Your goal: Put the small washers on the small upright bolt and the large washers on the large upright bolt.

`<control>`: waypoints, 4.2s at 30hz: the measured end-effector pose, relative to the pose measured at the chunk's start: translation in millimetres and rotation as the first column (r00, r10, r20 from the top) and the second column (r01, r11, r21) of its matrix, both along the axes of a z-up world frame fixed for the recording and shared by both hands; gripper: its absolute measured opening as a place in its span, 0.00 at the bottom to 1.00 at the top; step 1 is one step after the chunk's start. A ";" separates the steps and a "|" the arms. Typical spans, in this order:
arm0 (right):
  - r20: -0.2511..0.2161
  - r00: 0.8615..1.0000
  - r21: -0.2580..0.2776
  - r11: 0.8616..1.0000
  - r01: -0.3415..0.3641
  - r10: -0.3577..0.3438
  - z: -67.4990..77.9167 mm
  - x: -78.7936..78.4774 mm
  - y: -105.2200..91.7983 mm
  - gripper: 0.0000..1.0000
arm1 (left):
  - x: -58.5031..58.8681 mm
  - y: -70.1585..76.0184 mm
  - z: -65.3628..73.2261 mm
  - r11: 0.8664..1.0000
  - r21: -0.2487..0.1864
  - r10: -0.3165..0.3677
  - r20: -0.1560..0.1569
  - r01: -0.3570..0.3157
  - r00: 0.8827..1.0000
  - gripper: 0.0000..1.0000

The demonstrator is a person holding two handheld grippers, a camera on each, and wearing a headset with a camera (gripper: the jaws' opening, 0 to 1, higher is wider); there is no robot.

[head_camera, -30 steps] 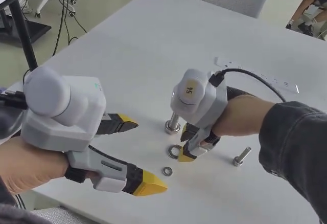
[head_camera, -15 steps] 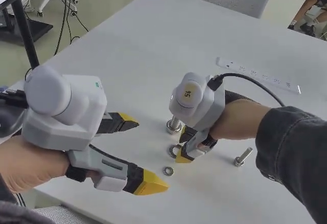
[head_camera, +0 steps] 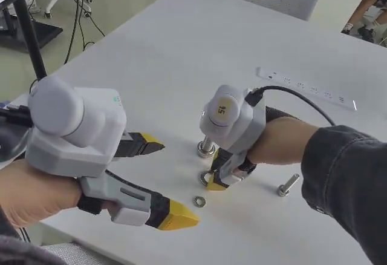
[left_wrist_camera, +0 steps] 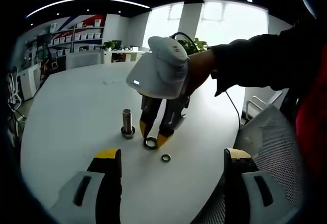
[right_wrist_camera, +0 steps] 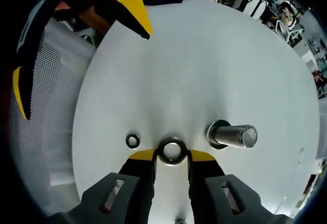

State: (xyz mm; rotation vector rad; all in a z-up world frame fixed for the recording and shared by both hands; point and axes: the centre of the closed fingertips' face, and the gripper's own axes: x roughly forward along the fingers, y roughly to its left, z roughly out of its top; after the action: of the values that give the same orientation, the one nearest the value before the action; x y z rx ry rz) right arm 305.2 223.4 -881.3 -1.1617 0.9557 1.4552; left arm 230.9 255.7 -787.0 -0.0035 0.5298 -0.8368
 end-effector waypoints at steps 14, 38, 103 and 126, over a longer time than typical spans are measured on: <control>0.003 1.000 -0.006 1.000 0.010 -0.010 0.1 -1.3 -2.3 0.24 | -1.2 -0.7 -0.9 1.000 0.001 -0.002 -0.001 0.002 1.000 0.82; 0.031 0.998 -0.016 0.998 0.055 -0.054 28.2 9.5 -27.8 0.24 | -1.2 -3.5 0.2 1.000 0.000 -0.017 0.003 0.017 1.000 0.82; 0.090 0.996 0.007 1.000 -0.024 0.023 69.0 47.6 24.4 0.24 | 0.4 -0.3 -4.0 1.000 -0.007 0.004 -0.015 -0.004 1.000 0.81; 0.067 0.997 -0.021 0.999 -0.034 0.035 46.1 49.7 26.5 0.24 | 1.2 1.3 -8.4 1.000 -0.008 0.010 -0.028 -0.010 1.000 0.81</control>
State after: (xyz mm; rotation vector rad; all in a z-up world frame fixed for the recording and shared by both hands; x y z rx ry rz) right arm 354.9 249.9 -835.3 -1.2394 0.9098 1.4275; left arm 232.2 257.1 -795.4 -0.0257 0.5523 -0.8306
